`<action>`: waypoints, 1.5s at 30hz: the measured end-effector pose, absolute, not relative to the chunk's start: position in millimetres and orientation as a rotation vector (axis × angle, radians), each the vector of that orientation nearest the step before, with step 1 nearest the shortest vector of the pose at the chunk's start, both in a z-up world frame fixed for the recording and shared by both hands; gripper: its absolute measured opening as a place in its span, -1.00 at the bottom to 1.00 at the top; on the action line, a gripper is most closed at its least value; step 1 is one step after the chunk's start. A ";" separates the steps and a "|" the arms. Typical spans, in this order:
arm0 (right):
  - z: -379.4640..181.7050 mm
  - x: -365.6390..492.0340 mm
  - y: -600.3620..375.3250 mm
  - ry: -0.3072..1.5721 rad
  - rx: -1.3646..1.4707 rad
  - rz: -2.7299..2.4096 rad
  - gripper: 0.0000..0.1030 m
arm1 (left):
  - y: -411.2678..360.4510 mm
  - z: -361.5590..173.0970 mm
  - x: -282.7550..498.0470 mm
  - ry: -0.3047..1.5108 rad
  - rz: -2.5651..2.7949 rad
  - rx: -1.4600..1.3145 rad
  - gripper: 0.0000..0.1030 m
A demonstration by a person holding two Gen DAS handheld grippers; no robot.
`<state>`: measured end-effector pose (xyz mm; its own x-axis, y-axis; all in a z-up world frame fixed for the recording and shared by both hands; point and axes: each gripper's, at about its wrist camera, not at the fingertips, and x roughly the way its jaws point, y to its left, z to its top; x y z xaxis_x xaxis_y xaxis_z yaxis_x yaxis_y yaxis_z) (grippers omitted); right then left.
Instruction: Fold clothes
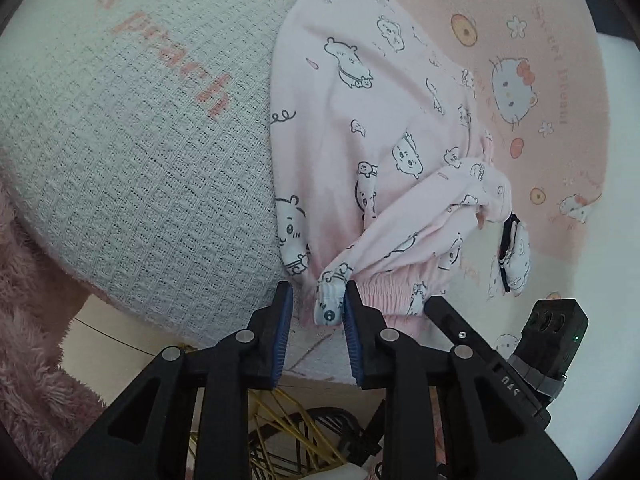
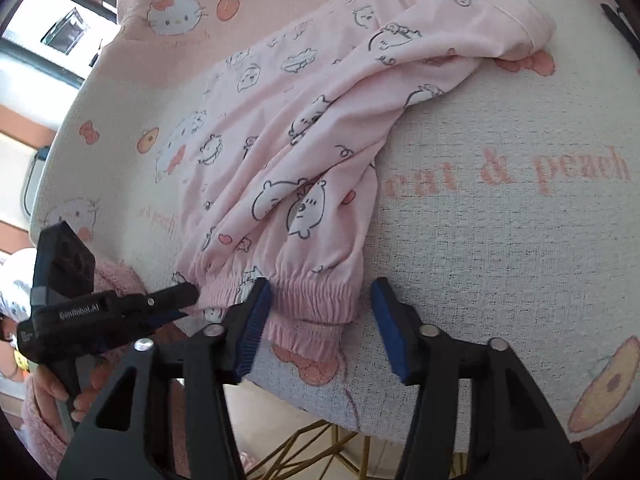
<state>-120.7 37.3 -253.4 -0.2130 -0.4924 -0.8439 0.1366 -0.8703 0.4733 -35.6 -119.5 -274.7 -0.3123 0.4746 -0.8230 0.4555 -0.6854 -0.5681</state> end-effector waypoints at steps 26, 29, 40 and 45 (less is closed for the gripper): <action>-168.0 -120.2 89.4 -0.268 1.613 -2.437 -0.48 | -71.0 -196.6 -89.7 -0.632 2.416 -1.671 -0.12; -154.4 -148.8 129.1 -0.254 1.579 -2.516 -0.35 | -39.3 -194.3 -134.8 -0.489 2.408 -1.639 -0.12; -217.2 -208.6 196.6 -0.640 1.748 -2.489 -0.34 | 76.8 -218.0 -278.7 -0.016 2.240 -1.563 -0.14; -193.7 -253.1 208.3 -0.641 1.592 -2.506 -0.20 | 106.8 -227.6 -276.4 0.040 2.072 -1.560 -0.17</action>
<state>-253.1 208.3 -193.7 -0.4466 -0.3069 -0.8404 -0.1342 -0.9057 0.4021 -276.4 106.8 -227.6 -0.1831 0.3986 -0.8987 -0.4332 -0.8533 -0.2902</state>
